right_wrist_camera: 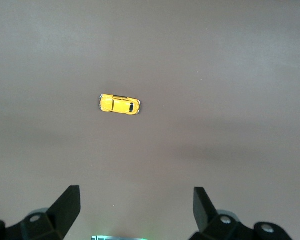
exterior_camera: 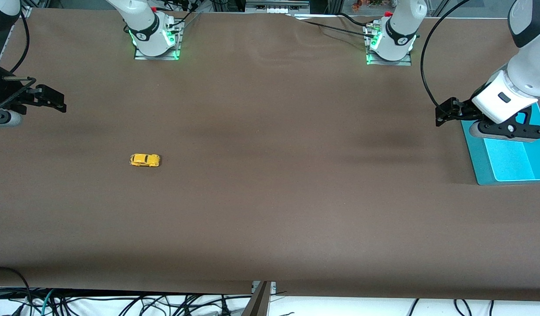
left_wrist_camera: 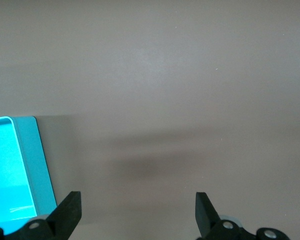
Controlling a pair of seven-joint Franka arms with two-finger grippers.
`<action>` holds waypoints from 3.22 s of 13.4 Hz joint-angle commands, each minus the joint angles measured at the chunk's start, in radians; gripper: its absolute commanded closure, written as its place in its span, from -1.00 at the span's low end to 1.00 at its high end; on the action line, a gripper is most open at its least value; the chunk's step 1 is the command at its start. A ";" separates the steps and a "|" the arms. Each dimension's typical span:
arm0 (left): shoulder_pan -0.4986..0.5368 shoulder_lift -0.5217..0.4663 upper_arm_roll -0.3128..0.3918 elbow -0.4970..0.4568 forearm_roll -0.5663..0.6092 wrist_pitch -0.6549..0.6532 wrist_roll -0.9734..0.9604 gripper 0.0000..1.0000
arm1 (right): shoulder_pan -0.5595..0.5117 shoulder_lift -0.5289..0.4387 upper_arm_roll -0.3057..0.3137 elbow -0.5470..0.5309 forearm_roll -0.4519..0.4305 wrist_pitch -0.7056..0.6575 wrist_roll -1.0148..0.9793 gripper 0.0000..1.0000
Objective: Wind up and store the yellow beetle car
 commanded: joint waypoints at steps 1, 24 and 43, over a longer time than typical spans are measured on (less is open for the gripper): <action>-0.003 -0.006 0.001 0.010 0.004 -0.017 -0.007 -1.00 | -0.010 -0.008 0.004 -0.001 0.001 0.007 0.005 -1.00; -0.003 -0.006 0.001 0.012 0.004 -0.017 -0.007 -1.00 | 0.042 0.044 0.018 0.008 0.064 -0.013 0.005 -1.00; -0.003 -0.005 0.003 0.012 0.004 -0.017 -0.007 -1.00 | 0.047 0.225 0.016 -0.497 0.055 0.724 -1.314 -1.00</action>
